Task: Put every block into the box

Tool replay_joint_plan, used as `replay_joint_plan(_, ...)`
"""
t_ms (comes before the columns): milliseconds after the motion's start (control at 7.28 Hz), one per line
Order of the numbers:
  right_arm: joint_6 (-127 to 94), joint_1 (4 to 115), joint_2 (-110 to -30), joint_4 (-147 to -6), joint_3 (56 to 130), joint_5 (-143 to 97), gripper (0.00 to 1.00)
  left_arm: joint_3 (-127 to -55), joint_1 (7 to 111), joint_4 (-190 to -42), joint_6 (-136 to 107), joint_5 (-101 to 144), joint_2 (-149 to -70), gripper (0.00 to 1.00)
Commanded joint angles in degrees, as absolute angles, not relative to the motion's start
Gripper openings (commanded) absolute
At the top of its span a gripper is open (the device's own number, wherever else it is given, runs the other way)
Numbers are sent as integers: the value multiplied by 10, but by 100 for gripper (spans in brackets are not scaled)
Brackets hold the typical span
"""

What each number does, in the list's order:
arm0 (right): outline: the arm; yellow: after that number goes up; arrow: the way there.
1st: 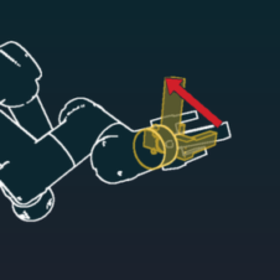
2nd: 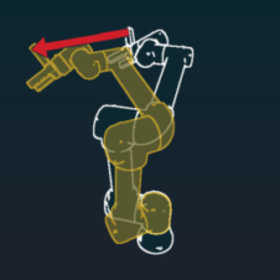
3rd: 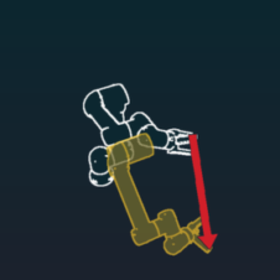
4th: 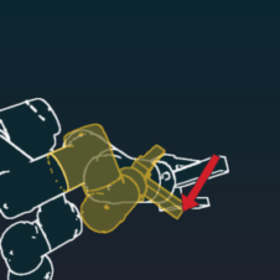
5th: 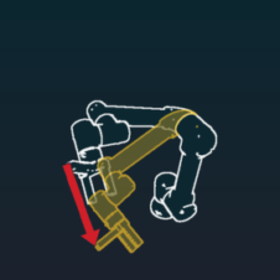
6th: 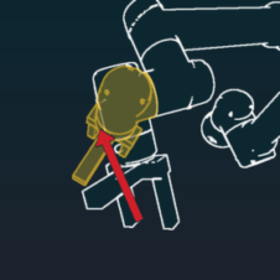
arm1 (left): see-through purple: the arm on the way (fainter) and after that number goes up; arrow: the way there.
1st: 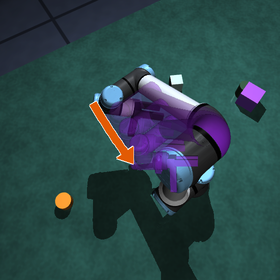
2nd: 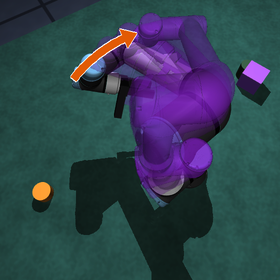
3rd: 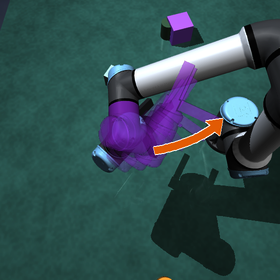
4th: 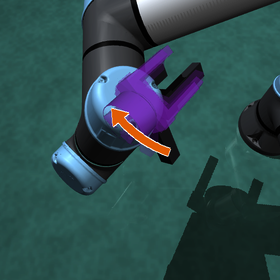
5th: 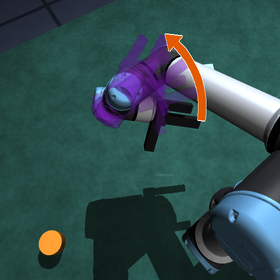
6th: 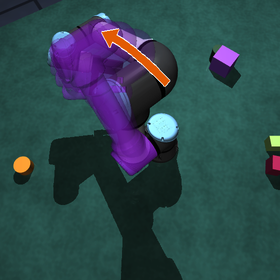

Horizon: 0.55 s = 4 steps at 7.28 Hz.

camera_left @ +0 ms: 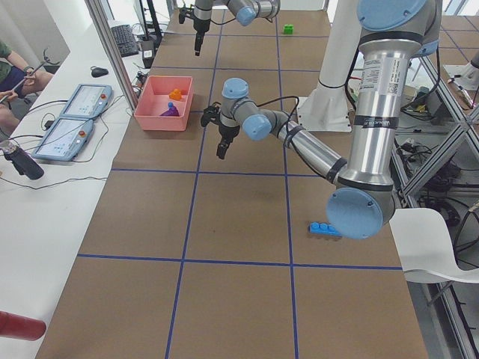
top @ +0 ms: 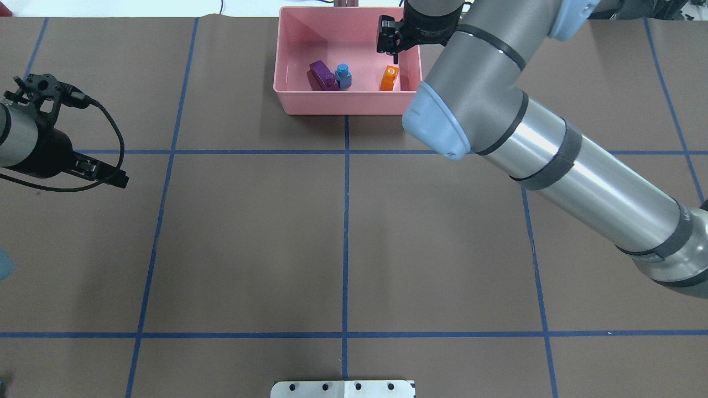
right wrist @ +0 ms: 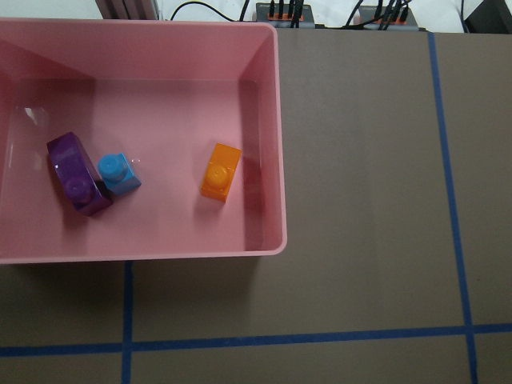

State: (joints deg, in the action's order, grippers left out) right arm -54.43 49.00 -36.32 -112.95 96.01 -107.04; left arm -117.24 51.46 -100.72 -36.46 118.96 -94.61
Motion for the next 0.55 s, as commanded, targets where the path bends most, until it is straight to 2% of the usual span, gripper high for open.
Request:
replay_joint_plan(0,-494,514,-362,-1248,1048,-1064,99,-1176,515,-1007,-365,1194,-929,100)
replay_joint_plan(412,-485,524,-366,-1271,1062,-1054,99,-1210,515,-1008,-366,1194,-878,100)
